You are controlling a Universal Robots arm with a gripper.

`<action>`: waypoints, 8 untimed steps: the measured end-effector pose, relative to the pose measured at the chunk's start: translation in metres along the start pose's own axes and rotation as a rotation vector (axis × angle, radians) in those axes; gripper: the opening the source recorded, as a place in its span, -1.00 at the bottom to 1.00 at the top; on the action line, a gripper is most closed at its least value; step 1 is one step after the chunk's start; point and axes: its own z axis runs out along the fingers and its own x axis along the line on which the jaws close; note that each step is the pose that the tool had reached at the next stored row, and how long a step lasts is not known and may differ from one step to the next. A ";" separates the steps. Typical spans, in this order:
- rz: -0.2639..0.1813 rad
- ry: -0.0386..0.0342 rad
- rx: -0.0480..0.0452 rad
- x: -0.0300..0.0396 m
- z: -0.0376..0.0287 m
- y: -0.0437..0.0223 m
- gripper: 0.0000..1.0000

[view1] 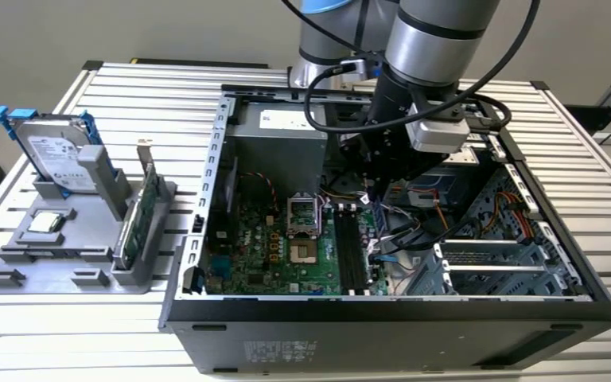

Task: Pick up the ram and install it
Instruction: 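Insert the ram into the slot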

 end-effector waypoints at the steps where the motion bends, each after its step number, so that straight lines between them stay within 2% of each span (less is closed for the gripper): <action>1: 0.000 -0.0005 -0.0003 0.0000 0.0000 0.0000 -1.00; 8: 0.000 -0.0028 -0.0013 0.0002 0.0002 0.0013 -1.00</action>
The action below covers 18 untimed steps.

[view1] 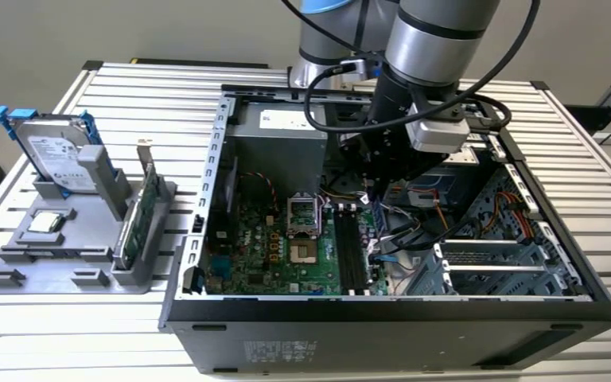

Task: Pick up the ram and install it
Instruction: 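Insert the ram into the slot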

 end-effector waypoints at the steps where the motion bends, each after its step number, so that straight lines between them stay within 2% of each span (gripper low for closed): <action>1: 0.000 0.0000 0.0000 0.0000 0.0001 0.0016 -1.00; 13: 0.000 -0.0001 -0.0003 0.0004 0.0030 0.0116 -1.00; 18: 0.000 -0.0001 -0.0012 0.0004 0.0045 0.0137 -1.00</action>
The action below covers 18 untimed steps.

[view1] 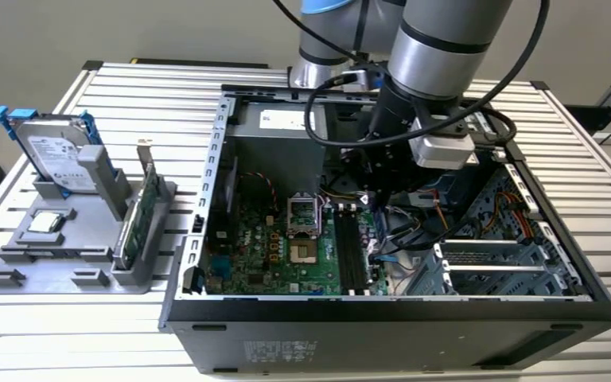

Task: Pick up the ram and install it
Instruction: 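Insert the ram into the slot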

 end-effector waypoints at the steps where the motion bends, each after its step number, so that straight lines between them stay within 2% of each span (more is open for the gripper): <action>1: 0.000 0.0000 0.0000 -0.0001 0.0004 0.0004 -1.00; 7: 0.000 0.0000 -0.0001 -0.0010 0.0039 0.0026 -1.00; 18: 0.000 0.0000 -0.0005 -0.0020 0.0185 0.0024 -1.00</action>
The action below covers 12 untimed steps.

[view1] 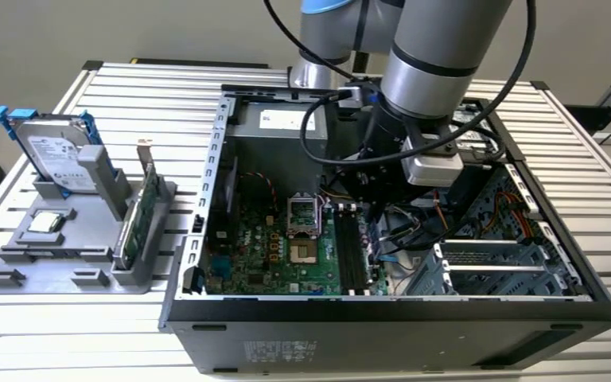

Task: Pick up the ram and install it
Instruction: 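Insert the ram into the slot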

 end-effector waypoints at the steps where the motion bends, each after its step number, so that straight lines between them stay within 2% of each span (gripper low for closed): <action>1: 0.000 -0.0001 -0.0010 0.0000 0.0005 0.0000 -1.00; 9: 0.000 -0.0009 -0.0047 -0.0002 0.0066 -0.0003 -1.00; 12: 0.000 -0.0009 -0.0047 -0.0003 0.0113 -0.0005 -1.00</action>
